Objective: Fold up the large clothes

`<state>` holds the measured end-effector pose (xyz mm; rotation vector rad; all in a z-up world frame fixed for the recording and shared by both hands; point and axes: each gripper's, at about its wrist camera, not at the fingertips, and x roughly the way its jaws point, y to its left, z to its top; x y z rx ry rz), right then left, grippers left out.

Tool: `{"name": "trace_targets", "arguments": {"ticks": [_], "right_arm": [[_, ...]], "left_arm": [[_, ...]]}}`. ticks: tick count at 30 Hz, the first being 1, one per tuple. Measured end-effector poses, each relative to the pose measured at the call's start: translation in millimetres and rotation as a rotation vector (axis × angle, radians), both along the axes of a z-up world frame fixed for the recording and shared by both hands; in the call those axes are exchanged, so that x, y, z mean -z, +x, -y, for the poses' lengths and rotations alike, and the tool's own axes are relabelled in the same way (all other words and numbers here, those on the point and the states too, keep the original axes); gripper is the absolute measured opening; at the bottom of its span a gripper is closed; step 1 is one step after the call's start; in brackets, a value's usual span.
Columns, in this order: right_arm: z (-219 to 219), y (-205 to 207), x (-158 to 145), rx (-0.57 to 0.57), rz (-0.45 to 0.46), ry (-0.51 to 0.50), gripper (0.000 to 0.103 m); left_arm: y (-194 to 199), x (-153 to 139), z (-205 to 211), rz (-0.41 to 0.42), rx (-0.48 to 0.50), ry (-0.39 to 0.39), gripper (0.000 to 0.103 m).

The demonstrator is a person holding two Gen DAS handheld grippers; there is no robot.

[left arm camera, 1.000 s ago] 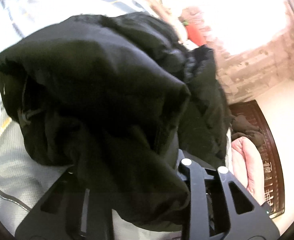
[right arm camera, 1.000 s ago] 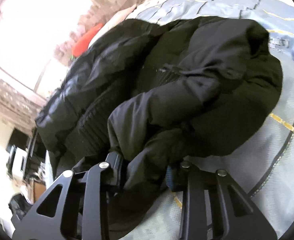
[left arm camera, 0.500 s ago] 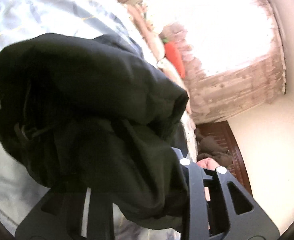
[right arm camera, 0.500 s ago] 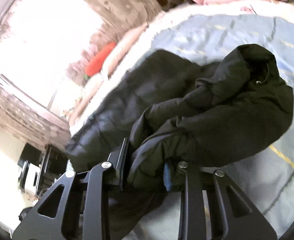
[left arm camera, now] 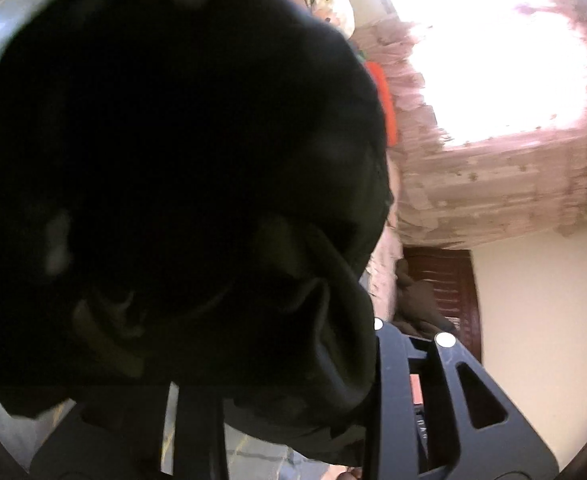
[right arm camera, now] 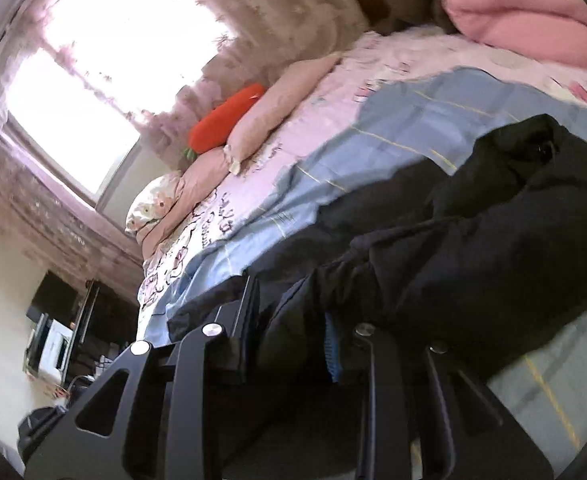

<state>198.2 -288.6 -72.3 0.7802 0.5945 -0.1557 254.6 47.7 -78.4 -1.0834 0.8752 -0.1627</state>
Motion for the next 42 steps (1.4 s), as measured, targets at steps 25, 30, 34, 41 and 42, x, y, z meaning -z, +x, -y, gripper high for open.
{"name": "trace_targets", "arguments": {"ticks": [25, 30, 34, 41, 42], "right_arm": [[-13, 251, 93, -0.102, -0.178, -0.339, 0.03], [7, 227, 66, -0.238, -0.173, -0.163, 0.065], [14, 193, 29, -0.181, -0.102, -0.05, 0.102], [-27, 120, -48, -0.102, 0.11, -0.513, 0.102], [-33, 112, -52, -0.099, 0.13, -0.569, 0.102]], "left_arm": [[209, 88, 52, 0.068, 0.047, 0.229, 0.046], [180, 34, 42, 0.197, 0.117, 0.053, 0.101], [143, -4, 39, 0.236, 0.135, -0.034, 0.101], [56, -55, 35, 0.411, 0.109, 0.241, 0.101], [47, -62, 40, 0.435, 0.099, 0.297, 0.101]]}}
